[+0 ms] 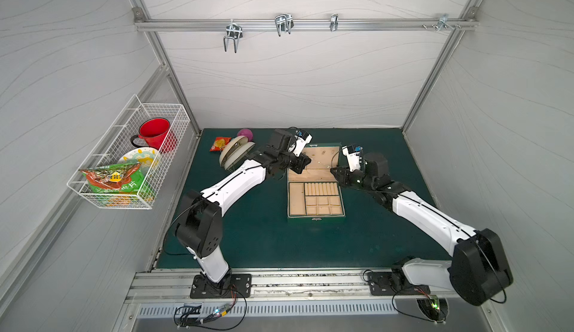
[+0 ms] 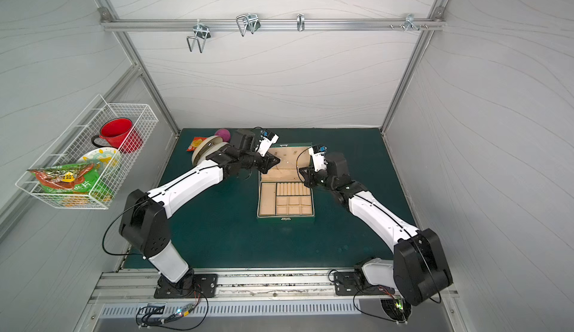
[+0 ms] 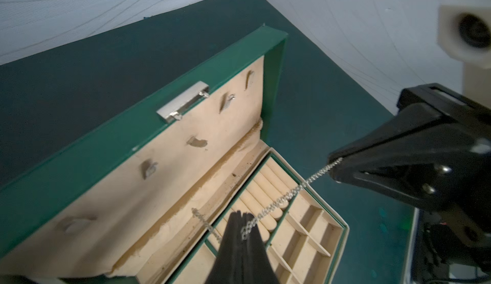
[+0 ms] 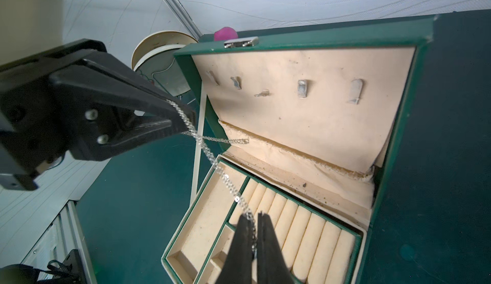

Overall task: Put jewelry chain into jewelry box
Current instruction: Hang the necklace on the jewelry box clasp.

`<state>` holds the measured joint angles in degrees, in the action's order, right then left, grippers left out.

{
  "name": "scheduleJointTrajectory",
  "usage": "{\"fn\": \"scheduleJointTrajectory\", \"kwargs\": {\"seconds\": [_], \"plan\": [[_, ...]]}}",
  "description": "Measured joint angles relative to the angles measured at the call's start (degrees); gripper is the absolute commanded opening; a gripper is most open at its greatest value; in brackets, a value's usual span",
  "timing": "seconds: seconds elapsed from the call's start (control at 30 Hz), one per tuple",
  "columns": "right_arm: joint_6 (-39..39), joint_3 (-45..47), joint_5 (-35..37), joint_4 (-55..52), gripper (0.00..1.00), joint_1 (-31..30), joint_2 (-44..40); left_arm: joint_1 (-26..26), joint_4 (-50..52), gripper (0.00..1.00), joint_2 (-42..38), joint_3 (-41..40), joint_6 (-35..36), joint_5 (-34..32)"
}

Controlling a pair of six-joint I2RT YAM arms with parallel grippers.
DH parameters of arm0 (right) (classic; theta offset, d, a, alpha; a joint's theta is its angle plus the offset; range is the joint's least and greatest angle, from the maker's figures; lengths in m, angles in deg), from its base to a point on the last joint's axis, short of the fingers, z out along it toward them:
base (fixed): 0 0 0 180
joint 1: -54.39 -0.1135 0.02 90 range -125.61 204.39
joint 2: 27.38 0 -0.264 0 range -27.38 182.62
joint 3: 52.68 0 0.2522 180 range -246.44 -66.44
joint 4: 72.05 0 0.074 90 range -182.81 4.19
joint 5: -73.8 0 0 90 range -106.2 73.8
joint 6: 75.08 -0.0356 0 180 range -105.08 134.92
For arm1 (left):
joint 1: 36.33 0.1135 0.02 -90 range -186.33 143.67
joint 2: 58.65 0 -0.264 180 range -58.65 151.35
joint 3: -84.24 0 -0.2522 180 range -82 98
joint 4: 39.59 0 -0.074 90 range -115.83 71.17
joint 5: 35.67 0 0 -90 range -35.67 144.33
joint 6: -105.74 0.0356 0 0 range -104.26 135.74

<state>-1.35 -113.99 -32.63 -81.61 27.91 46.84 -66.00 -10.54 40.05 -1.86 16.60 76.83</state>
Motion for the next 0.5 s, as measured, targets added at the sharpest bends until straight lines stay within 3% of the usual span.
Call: {"fn": "scheduleJointTrajectory", "kwargs": {"seconds": [0.5], "plan": [[-0.33,-1.27,3.21,3.13,0.0,0.0,4.37,-0.87,-2.54,0.0,6.93,5.64,3.04,-7.93]]}}
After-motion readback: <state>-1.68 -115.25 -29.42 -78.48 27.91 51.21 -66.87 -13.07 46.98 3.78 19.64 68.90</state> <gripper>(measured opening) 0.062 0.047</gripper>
